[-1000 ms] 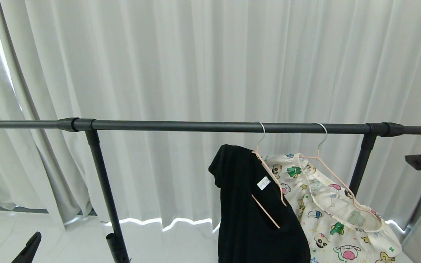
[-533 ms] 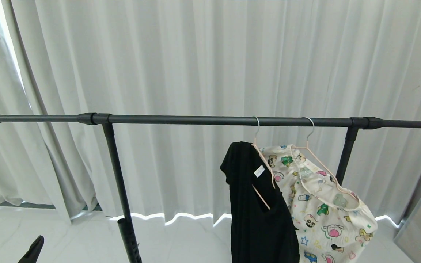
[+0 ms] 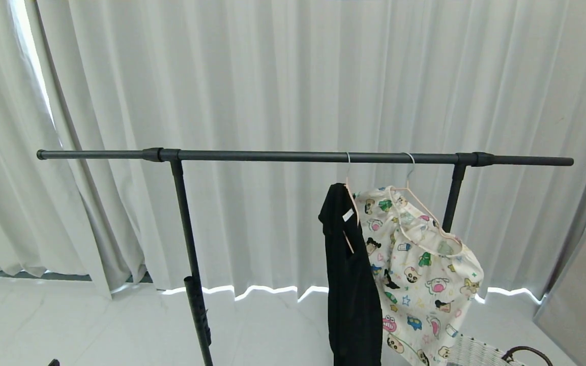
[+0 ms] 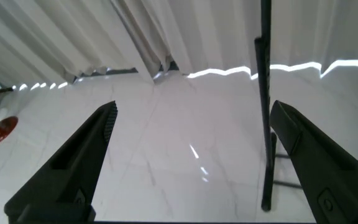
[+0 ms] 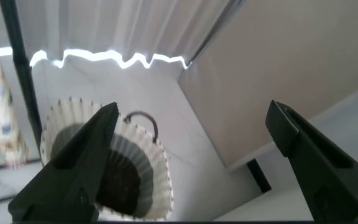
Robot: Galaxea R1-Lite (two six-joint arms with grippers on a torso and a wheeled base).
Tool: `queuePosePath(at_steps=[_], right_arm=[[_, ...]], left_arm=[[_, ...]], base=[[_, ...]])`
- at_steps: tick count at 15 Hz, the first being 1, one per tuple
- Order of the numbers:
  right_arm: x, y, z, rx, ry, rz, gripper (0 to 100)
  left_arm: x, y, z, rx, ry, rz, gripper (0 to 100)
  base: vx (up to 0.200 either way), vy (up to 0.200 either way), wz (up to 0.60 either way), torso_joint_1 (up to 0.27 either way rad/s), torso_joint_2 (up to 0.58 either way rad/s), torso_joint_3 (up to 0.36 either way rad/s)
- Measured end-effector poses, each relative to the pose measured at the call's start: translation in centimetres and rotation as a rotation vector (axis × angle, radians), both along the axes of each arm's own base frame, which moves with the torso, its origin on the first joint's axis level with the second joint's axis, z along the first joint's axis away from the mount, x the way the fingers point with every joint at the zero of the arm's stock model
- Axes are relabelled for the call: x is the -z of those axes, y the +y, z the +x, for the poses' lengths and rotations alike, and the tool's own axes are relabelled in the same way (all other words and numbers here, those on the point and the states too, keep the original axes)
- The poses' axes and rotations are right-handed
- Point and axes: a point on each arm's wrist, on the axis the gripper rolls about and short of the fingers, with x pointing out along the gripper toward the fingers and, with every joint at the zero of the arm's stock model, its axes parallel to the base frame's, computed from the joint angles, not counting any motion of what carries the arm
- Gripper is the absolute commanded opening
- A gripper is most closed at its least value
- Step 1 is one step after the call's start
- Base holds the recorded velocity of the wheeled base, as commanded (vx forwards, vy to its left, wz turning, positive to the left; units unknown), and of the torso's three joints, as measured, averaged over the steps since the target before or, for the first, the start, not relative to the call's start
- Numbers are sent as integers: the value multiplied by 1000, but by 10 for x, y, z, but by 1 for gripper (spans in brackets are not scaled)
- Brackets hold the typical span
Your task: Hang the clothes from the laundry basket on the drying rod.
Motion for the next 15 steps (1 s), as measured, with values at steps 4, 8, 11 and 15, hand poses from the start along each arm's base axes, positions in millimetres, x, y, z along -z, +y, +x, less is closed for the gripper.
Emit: queuePosePath(at_steps=[4,8,11,15], right_arm=[[30,-2,-34,-4,20,-14,100],[66,-4,-76,-1,-18,-17,100],[83,-5,-102,42,-108,2,100],[88,-5,-120,65,-282,7,100]], left_arm=[[18,1,-27,-8,51,-9,100],[19,2,-41,-93,-115,-105,100],[19,3,-52,-152,-252,-119,100],[21,4,-65,-180,-417,-152,100]], base=[[0,0,0,0,0,0],[0,0,0,0,0,0],[0,0,0,0,0,0],[0,0,0,0,0,0]])
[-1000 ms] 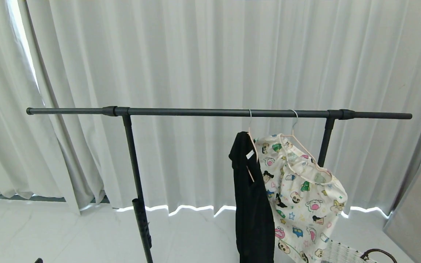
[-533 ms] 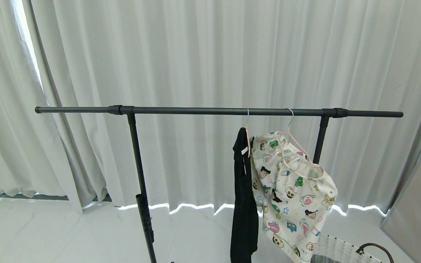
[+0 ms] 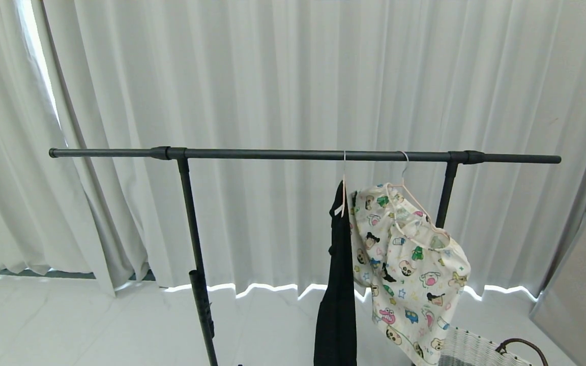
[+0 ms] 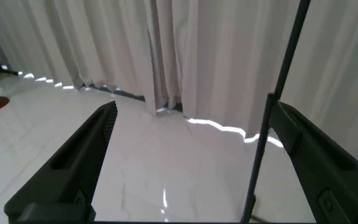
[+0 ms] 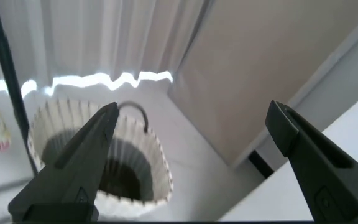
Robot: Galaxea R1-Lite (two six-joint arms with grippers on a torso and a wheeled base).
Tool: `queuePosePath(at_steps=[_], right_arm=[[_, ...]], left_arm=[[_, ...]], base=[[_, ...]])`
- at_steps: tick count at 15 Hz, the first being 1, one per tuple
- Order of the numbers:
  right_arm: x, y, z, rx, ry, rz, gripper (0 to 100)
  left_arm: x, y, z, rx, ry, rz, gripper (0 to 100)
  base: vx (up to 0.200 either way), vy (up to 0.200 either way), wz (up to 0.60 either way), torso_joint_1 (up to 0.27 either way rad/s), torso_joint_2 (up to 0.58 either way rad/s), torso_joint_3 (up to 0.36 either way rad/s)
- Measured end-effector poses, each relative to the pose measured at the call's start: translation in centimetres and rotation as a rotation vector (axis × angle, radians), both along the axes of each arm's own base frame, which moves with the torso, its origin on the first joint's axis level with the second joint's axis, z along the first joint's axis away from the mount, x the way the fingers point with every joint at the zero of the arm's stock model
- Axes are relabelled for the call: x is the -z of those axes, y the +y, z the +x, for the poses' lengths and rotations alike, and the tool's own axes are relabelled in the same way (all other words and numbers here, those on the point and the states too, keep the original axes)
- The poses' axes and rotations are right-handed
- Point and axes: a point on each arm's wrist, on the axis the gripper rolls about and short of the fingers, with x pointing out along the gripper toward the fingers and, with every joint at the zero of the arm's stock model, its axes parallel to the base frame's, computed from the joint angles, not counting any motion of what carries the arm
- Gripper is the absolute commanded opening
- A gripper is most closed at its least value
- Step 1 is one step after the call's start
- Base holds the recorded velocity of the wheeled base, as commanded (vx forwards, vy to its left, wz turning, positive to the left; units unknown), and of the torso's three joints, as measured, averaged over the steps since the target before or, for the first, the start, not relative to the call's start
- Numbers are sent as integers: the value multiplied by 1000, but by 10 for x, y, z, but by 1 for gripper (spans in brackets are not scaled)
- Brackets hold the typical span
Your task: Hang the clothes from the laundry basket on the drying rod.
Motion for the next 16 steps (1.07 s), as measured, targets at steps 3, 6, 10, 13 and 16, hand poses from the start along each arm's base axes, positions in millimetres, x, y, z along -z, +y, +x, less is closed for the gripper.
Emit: queuePosePath(at_steps=[3,6,10,13,16], right_arm=[[-2,-1,-11,76,-177,20,100],[0,-2,-14,113,-221,18,100],[-3,-2,-16,114,-260,19,100],[-3,-2,-15,75,-264,20,100],[-1,3,-13,-132,-242,15,100]], left_arm=[[1,3,-6,-157,-110,-92,100],[2,3,-7,-196,-122,-84,100],[1,1,-6,-75,-133,-89,100],[0,0,-5,-1,-138,-89,100],[0,-4,-4,172,-127,-86,100]], base=[[0,0,0,0,0,0],[0,0,0,0,0,0],[0,0,0,0,0,0],[0,0,0,0,0,0],[0,0,0,0,0,0]])
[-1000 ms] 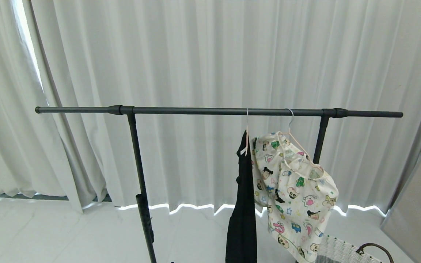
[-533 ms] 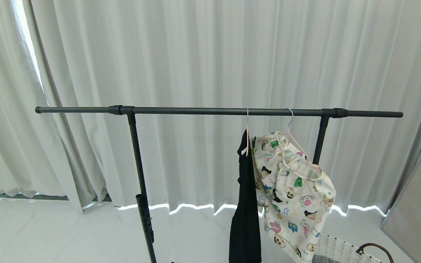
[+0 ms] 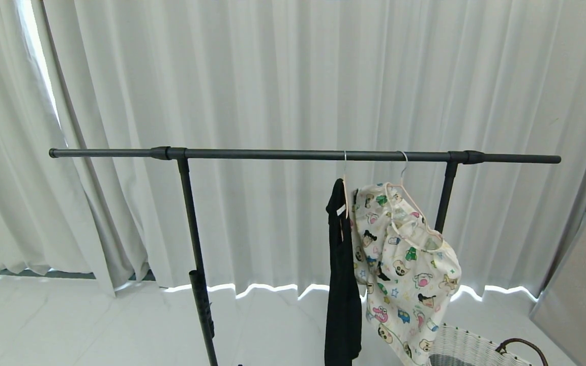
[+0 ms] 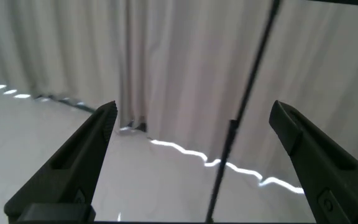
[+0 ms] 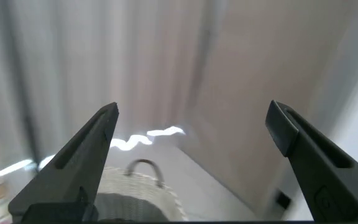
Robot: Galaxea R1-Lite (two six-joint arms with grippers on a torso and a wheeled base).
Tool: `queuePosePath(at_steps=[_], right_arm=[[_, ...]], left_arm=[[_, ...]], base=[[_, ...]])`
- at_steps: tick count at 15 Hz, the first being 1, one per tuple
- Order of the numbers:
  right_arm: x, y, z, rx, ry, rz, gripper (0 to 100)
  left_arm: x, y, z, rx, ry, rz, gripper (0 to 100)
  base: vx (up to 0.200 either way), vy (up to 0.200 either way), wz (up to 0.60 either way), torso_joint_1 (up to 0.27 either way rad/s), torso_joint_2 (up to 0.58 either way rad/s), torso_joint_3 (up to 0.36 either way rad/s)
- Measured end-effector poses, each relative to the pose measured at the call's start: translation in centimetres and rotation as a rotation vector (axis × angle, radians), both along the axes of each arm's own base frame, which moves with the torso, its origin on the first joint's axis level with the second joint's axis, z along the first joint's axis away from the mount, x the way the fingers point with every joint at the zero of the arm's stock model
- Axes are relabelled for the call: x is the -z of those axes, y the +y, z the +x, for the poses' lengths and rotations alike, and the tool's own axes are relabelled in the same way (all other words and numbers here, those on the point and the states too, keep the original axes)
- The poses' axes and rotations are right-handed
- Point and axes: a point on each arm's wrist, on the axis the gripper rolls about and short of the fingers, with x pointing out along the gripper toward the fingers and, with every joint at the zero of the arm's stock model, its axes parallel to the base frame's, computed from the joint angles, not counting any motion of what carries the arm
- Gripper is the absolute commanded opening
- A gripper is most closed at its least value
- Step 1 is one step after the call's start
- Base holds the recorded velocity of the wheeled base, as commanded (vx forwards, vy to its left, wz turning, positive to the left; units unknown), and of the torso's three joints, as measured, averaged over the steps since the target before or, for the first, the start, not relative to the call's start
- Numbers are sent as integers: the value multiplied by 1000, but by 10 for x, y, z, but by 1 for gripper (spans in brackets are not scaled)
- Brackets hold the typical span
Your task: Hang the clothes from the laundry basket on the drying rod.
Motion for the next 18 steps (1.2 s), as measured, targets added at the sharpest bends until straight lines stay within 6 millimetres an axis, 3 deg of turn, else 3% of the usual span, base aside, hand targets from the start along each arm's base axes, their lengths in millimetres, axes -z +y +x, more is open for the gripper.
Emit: queuePosePath(at_steps=[3,5,13,18], right_arm=[[1,2,1,-85,10,7,100],[2,1,0,-43,5,37,100],[2,0,0,-13,-6,70,100],[3,4,1,-196,7,57,100]], left_arm=[[1,-5,1,210,2,-5,100],[4,-5,1,215,17,-89,100],[4,-5,1,209,27,-78,100],[4,-5,1,210,26,-83,100]], base=[[0,0,0,0,0,0],[0,0,0,0,0,0],[0,0,0,0,0,0],[0,0,0,0,0,0]])
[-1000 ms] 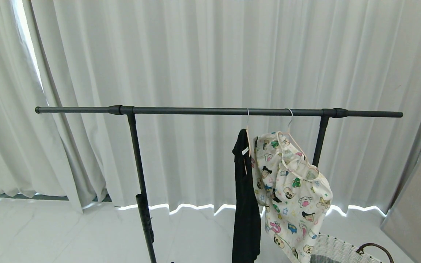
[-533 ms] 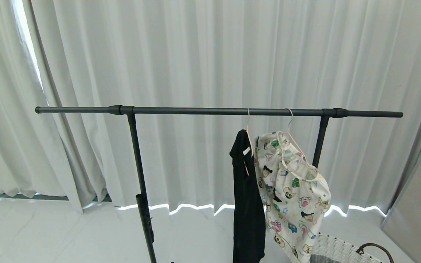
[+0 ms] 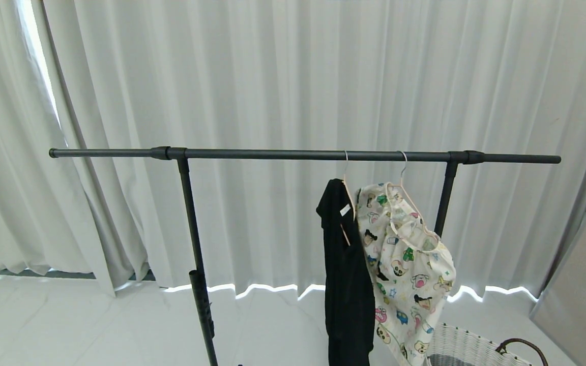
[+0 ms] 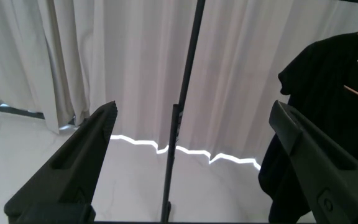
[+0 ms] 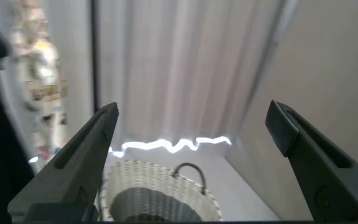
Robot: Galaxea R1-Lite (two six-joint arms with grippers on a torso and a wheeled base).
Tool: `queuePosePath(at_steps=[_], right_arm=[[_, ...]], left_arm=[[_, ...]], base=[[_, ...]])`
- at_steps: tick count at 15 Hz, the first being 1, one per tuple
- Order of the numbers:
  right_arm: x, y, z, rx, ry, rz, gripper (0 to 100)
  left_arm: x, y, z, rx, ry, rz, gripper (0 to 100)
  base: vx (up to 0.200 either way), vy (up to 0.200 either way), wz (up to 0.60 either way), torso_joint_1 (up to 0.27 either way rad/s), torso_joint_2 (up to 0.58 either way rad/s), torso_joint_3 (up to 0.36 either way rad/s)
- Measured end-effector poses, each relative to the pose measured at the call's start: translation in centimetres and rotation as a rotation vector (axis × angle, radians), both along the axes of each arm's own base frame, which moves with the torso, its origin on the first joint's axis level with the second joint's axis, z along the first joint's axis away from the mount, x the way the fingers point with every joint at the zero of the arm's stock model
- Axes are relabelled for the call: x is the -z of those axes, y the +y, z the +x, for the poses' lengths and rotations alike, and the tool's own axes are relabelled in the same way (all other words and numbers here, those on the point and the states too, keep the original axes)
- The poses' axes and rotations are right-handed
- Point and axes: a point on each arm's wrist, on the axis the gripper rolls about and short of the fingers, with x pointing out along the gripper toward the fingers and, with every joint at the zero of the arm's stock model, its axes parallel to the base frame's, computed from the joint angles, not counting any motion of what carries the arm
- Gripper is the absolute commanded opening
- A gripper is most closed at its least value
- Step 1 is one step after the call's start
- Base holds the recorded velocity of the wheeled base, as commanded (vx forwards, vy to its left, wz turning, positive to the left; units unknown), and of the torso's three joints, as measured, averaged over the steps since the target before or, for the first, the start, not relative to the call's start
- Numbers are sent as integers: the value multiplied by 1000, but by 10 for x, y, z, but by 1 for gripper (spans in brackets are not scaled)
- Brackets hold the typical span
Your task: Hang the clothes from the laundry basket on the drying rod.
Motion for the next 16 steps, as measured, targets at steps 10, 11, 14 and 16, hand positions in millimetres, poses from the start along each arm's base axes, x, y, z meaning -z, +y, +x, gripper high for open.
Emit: queuePosePath(at_steps=[10,11,14,16], right_arm=[[1,1,0,-38,2,59,100],[2,0,0,-23,4,94,100],[2,1,0,-45,7,107,100],[4,3,1,-145,33,94,100]], left_arm=[[0,0,0,0,0,0,100],[0,0,0,0,-1,-1,100],[0,0,0,1,-1,0,100],[0,0,0,1,-1,0,100]], base=[[0,0,0,0,0,0],[0,0,0,0,0,0],[0,0,0,0,0,0],[0,0,0,0,0,0]])
